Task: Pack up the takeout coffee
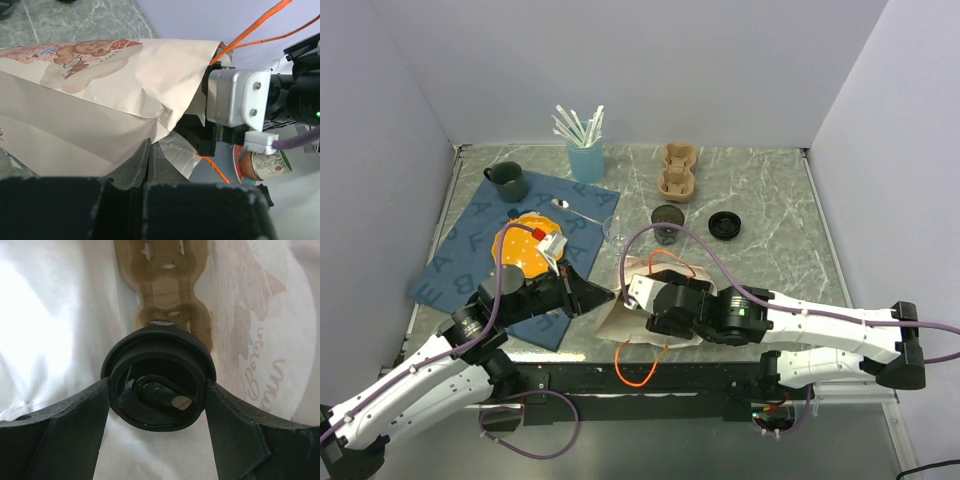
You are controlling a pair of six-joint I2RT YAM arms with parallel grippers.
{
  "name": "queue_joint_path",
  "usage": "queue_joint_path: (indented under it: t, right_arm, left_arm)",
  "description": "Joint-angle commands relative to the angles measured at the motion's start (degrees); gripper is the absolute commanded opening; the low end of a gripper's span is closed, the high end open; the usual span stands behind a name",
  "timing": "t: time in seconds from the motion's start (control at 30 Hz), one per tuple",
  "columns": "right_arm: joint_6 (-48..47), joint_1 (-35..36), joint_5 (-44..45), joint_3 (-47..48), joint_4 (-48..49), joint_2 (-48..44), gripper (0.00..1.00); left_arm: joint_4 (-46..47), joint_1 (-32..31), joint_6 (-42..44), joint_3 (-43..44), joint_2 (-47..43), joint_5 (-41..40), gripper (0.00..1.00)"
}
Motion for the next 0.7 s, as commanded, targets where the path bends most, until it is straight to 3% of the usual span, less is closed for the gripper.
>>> queue_joint_path:
  t: [0.0,0.3,0.67]
  right_arm:
    - [-1.21,0.52,4.17,-0.30,3.34,0.65,0.46]
    - [-7.18,2.46,7.42,-4.09,14.06,-2.51,0.45]
    - [-12.90,3.07,5.06,-9.36,13.02,-2.78,0.45]
  left_arm:
    - [-1.25,-0.26,-0.74,2.24,0.57,-1.41,0.01]
    - [-6.44,-0.26,-1.00,6.73,2.51,-3.26,0.01]
    - [-8.38,-0.26,-0.57,8.40,2.60,-4.05,0.01]
